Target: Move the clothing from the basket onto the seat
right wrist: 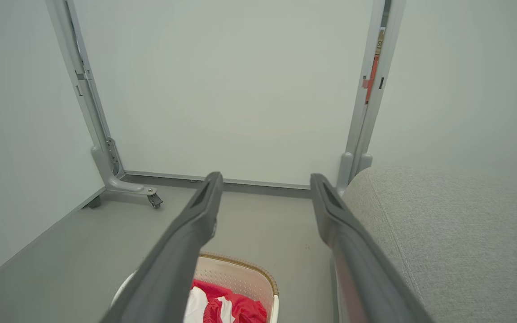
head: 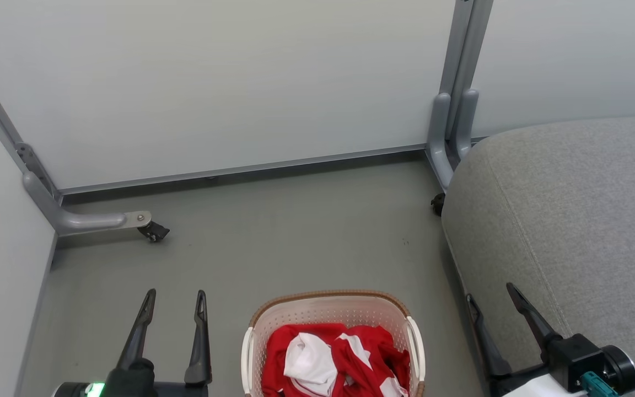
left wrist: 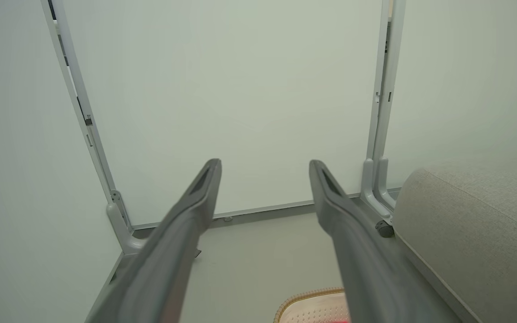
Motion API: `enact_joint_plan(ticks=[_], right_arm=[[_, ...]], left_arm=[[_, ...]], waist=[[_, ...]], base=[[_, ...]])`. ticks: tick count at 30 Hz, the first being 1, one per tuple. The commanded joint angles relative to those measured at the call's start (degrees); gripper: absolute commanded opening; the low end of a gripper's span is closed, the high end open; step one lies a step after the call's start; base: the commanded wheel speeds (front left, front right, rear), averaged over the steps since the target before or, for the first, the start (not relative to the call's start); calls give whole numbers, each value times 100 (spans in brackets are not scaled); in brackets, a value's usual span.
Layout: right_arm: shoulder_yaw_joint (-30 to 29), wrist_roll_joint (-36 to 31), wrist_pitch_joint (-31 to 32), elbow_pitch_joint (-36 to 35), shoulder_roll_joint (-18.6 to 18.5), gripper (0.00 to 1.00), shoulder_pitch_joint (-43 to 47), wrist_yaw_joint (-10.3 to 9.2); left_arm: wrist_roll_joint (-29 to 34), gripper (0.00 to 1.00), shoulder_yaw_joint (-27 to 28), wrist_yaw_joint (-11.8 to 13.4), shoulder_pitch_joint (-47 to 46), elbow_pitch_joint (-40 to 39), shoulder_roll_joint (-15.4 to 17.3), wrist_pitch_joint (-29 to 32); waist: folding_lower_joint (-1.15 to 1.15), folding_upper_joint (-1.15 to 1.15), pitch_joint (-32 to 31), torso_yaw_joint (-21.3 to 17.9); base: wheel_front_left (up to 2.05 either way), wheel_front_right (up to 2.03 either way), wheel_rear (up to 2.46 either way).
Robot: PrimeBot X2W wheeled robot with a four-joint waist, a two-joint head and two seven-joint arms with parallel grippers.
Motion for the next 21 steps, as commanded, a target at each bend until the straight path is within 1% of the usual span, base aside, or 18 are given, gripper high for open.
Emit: enact_joint_plan(ticks=[1,15,21], right_arm=[[17,-119,-53,-41,-34,100,55,0],[0,-195,-58,-72,-33,100,-109,-1],[-12,-261,-58,-124,-33,100,-282,-1]], left_arm=[[120,100,-12,40,100,-29,40,-52],[76,100,-126,21,-127,22,38,-47],[29,100,-235,-59,-329,90,37,-47]], waist=[[0,0,34,1],[0,0,418,21],[0,0,830,54]], base=[[0,0,0],[0,0,0],[0,0,0]])
